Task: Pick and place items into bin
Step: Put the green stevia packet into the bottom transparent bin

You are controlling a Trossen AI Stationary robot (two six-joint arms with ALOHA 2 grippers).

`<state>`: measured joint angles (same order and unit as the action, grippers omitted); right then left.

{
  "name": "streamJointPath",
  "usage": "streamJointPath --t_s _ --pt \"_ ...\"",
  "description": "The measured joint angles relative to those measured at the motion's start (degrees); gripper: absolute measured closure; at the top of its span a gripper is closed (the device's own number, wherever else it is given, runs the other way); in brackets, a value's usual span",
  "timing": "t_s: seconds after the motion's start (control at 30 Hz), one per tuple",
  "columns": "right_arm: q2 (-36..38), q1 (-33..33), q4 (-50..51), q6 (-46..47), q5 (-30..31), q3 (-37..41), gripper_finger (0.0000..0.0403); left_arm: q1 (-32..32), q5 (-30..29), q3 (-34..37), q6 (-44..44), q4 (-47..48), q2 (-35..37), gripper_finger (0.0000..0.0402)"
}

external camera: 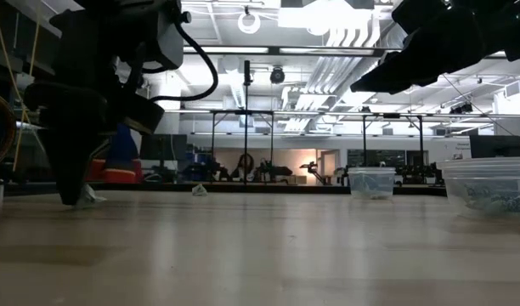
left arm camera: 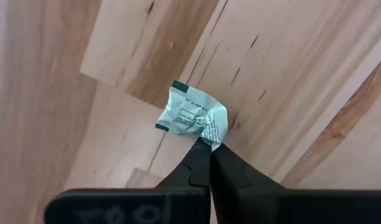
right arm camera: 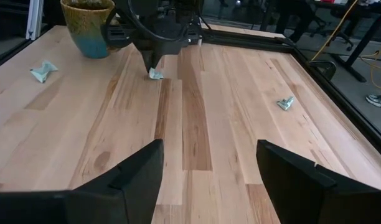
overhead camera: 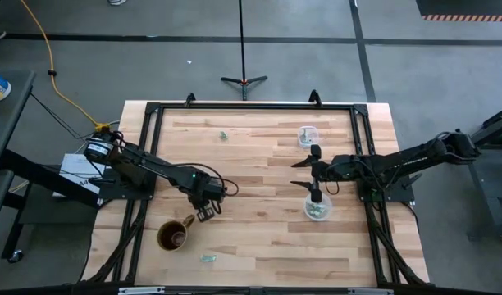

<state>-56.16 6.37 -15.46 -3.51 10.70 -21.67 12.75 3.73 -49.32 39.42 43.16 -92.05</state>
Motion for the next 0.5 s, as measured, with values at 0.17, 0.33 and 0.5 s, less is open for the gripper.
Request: streamJointPath --t_s 0.17,0.33,0.5 --pt "0.0 0.0 0.0 -0.6 0.0 0.0 0.0156 0.0 -1.6 0.0 -4.8 -0.8 0.0 0.0377" --pt "0.0 0.0 -0.9 -0.5 0.0 0.0 0.0156 0.0 -3.1 0.0 -10.8 -8.3 0.0 0.0377" --pt "0.0 0.0 -1.9 -1.3 -1.4 0.0 0.0156 -0.6 -5.1 0.0 -18.7 -19.1 0.0 0.0376"
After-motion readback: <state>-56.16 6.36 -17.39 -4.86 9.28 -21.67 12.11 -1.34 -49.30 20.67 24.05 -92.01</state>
